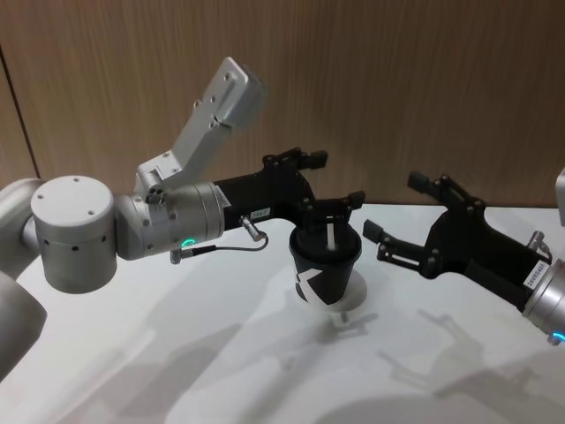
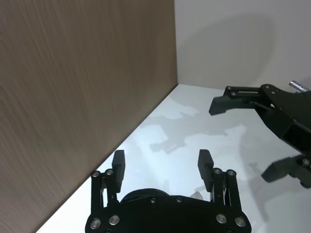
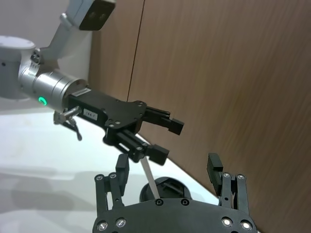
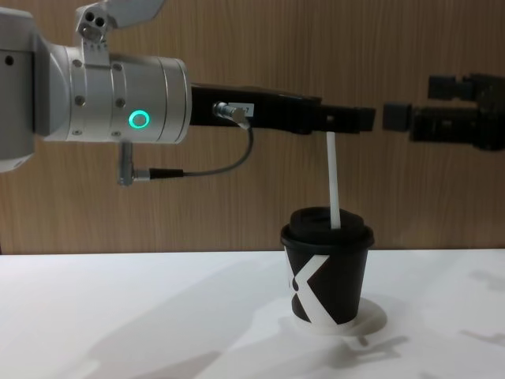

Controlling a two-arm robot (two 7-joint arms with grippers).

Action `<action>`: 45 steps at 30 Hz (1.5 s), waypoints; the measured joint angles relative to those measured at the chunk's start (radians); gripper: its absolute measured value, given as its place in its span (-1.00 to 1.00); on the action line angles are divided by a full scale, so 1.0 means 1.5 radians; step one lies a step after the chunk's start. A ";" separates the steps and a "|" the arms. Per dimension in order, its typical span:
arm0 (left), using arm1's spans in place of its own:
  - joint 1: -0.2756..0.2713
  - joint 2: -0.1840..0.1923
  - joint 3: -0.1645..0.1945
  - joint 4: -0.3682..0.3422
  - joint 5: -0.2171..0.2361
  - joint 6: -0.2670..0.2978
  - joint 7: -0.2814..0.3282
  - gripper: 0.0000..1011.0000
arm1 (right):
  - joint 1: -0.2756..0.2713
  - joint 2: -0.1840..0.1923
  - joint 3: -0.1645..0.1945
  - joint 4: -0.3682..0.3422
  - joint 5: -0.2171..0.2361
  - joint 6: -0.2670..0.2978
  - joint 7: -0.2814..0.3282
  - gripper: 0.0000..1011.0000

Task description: Pick up the straw with one hand, pass it to the other hand, and insert it into the cup.

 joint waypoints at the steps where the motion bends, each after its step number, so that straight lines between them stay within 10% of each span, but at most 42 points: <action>1: 0.004 0.000 -0.004 -0.002 0.000 -0.004 0.004 0.84 | 0.002 -0.003 0.002 -0.002 0.002 0.002 -0.004 0.98; 24: 0.073 -0.009 -0.060 -0.022 0.028 -0.066 0.114 0.98 | 0.050 -0.076 0.047 -0.019 0.066 0.079 -0.130 0.98; 45: 0.082 -0.038 -0.084 -0.013 0.066 -0.099 0.175 0.98 | 0.048 -0.073 0.041 -0.034 0.093 0.099 -0.143 0.98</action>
